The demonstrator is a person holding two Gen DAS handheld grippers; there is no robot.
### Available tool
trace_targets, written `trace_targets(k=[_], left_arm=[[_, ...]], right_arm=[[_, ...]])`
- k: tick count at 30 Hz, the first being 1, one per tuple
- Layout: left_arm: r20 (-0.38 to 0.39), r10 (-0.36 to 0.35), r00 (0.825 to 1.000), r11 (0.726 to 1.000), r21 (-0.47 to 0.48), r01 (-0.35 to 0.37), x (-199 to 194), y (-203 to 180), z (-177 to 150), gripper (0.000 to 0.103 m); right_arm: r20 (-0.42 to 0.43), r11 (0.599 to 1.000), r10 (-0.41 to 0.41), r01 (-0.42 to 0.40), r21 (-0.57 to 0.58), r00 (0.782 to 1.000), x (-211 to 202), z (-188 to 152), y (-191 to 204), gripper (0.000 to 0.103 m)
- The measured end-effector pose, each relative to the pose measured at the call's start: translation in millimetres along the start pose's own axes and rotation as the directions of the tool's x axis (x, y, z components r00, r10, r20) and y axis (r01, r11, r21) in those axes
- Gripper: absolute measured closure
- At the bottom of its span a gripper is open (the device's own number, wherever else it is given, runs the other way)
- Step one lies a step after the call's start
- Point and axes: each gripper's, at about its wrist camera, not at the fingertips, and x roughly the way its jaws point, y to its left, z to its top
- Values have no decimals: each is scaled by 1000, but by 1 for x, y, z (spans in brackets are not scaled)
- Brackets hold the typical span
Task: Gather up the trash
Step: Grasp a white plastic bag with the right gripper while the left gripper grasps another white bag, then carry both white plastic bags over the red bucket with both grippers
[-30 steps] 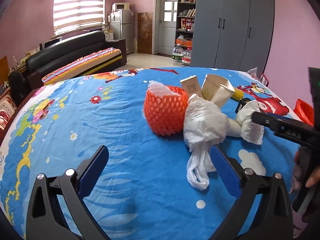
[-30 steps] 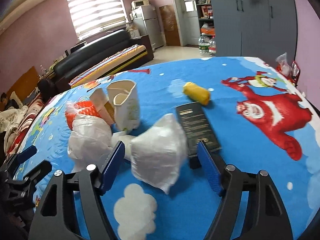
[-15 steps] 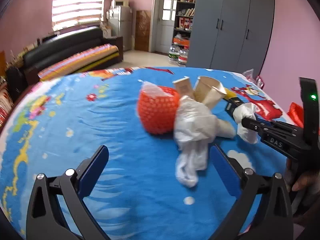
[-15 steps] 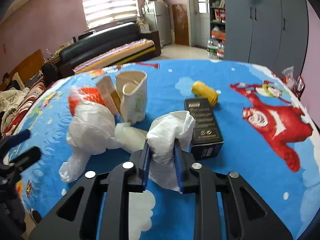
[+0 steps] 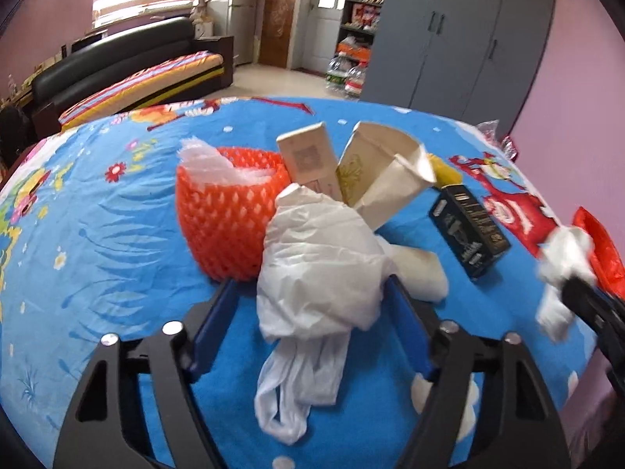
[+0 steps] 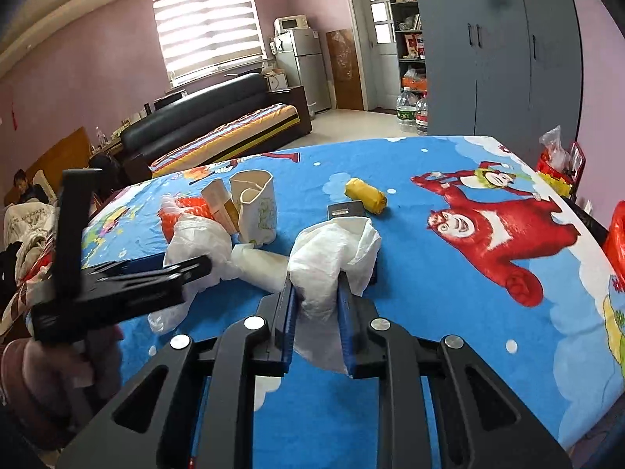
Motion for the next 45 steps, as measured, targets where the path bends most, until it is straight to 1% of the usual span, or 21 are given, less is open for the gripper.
trace_targets(k=[1,2,3,4,5,8,12,17,24,29,32,37,39,42,45], left_arm=[[-12,-2,1000,1000,3,2,3,-1,0,51],[-23,-4,1000,1000,4,5,4,-2,0,56],[-16,-11,1000,1000,6,11,1,-3,-2,60],[-12,-23,1000,1000,10,23,-2,-5,-3,67],[-3,-39,999,999,23,39,-8,-7,-6,70],[39,-60,997,997,42,58,-26,-10,-17,75],[63,-87,994,995,63,83,-47,-14,-31,76],[108,-95,990,991,103,84,-70,-19,-50,76],[157,-145,977,979,166,119,-93,-39,-58,76],[187,-200,962,965,210,160,-107,-62,-58,76],[221,-232,947,952,251,174,-117,-76,-60,76],[268,-268,925,944,264,198,-124,-87,-57,76],[275,-280,920,941,270,205,-126,-91,-53,76],[273,-303,913,928,300,218,-125,-105,-50,76],[269,-328,906,912,339,229,-123,-121,-48,76]], right_arm=[[3,1000,5,-5,3,1000,-3,-1,-1,82],[6,1000,5,-5,4,1000,-5,-2,-1,82],[9,1000,6,-6,4,1000,-7,-2,-1,82],[15,1000,7,-7,6,1000,-11,-3,-3,82],[18,1000,7,-7,10,1000,-12,-4,-4,82],[20,999,9,-10,31,1000,-15,-6,-7,82],[19,999,15,-16,43,1000,-19,-15,-7,82],[20,999,20,-21,46,1000,-25,-23,-5,82],[39,999,13,-14,38,999,-37,-32,-4,82],[82,1000,-9,7,20,997,-52,-35,-4,82],[123,1000,-20,17,23,992,-64,-36,-7,82],[181,998,-52,46,36,982,-80,-37,-17,82],[189,997,-64,55,49,980,-84,-39,-22,82],[204,996,-80,68,65,976,-90,-40,-30,82],[237,993,-107,93,69,966,-102,-38,-37,82]])
